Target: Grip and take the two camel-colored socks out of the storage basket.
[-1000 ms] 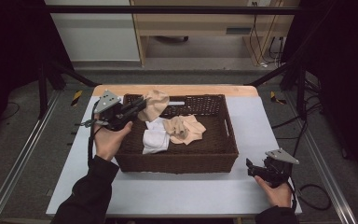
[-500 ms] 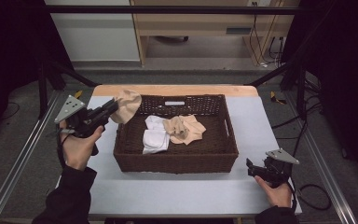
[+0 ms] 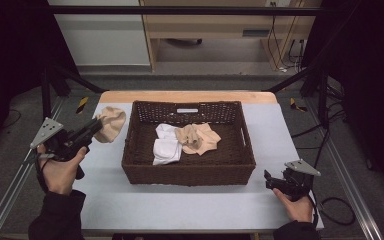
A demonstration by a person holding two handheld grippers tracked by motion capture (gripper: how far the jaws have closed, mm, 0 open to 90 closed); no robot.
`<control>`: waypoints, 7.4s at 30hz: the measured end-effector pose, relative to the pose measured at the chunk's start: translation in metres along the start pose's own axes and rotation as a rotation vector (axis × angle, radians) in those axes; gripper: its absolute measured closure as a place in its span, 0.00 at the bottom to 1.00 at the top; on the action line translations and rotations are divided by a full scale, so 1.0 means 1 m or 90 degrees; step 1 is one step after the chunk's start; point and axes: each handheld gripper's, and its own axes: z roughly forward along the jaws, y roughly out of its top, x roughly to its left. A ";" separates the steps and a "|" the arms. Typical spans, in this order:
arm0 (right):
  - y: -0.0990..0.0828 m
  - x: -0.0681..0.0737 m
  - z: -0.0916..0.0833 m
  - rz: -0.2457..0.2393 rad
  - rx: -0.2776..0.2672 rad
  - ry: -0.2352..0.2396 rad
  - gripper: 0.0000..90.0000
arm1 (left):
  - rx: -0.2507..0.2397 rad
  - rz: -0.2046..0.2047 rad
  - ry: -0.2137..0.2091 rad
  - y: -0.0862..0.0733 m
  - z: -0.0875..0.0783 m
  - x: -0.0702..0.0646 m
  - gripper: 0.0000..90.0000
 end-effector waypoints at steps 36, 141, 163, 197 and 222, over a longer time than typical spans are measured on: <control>-0.001 0.001 -0.003 -0.006 -0.002 0.006 0.06 | 0.268 0.005 0.094 -0.103 0.017 0.042 0.82; 0.001 -0.001 0.000 0.010 -0.006 0.004 0.06 | 0.137 0.069 -0.023 -0.016 0.195 -0.126 0.53; 0.000 -0.001 0.000 0.009 -0.002 0.005 0.06 | 0.278 0.108 0.016 -0.061 0.236 -0.119 0.54; 0.000 -0.001 0.001 0.008 0.003 0.005 0.06 | 0.427 0.135 -0.031 -0.076 0.242 -0.123 0.96; 0.000 -0.001 0.001 0.009 0.004 0.000 0.06 | 0.141 0.109 -0.132 -0.010 0.180 -0.138 0.98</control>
